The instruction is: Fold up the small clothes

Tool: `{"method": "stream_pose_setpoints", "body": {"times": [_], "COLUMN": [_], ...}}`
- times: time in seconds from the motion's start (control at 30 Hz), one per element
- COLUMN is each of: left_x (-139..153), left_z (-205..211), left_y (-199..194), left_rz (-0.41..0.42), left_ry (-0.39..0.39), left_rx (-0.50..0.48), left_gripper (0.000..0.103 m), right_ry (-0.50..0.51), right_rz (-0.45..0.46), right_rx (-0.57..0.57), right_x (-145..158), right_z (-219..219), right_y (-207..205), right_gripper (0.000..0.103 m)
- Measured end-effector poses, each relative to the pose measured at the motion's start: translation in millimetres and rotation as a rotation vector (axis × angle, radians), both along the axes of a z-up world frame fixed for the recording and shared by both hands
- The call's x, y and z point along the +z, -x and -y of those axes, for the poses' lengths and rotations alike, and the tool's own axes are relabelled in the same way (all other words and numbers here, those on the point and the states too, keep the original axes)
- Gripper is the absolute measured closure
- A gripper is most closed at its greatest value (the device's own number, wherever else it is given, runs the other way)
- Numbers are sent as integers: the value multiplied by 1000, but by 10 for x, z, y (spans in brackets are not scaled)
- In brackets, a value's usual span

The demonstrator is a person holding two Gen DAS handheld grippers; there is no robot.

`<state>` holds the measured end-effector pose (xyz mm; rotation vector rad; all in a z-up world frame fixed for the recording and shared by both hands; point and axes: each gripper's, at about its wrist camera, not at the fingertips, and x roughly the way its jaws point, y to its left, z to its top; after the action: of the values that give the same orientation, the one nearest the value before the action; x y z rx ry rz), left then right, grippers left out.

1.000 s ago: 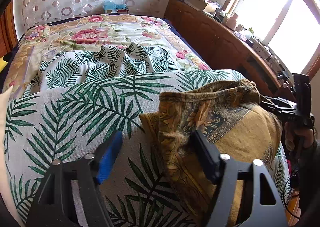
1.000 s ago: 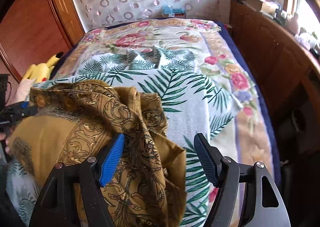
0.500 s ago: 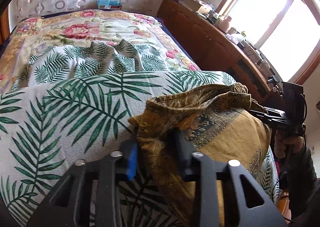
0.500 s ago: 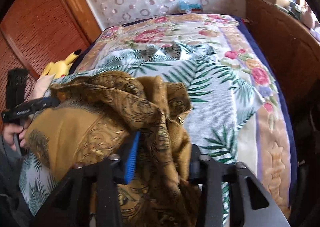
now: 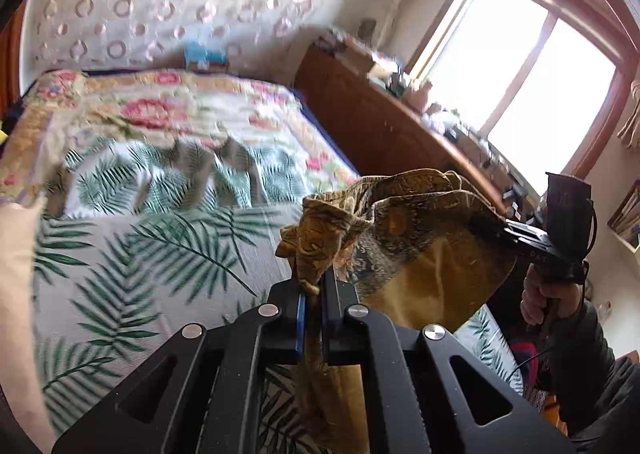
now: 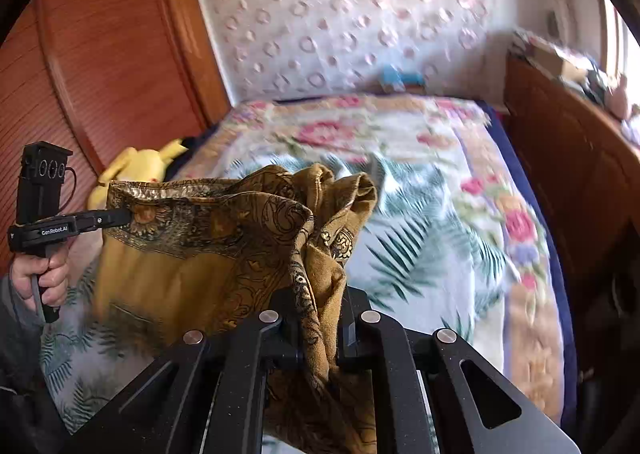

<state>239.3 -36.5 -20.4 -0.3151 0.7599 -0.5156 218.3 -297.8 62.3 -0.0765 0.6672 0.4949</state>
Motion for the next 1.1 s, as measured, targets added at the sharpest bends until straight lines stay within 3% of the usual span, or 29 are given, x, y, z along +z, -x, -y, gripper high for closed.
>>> {"method": "stream_pose_setpoints", "body": {"times": [0.27,0.5,0.97,1.1], "left_x": [291,254,-168,-389], "left_z": [-753,-1448,-2244,-2366], "left_y": [438,810,1677,1758], "left_rz": [97,111,48,-8], "left_ry": [-30,-87,-103,-95], "left_rx": [181,368,653,696], "left_gripper": [97,97,97,97], "right_ry": [32,121,250,282], "right_rz": [104,166,229,229], "right_rx": [162,355,685,726], "right_x": [247,301,207,127], "right_z": [-599,-1456,-3097,-3546], "right_y": [-56,-285,-947,-1142], "right_gripper": [94,94,94,94]}}
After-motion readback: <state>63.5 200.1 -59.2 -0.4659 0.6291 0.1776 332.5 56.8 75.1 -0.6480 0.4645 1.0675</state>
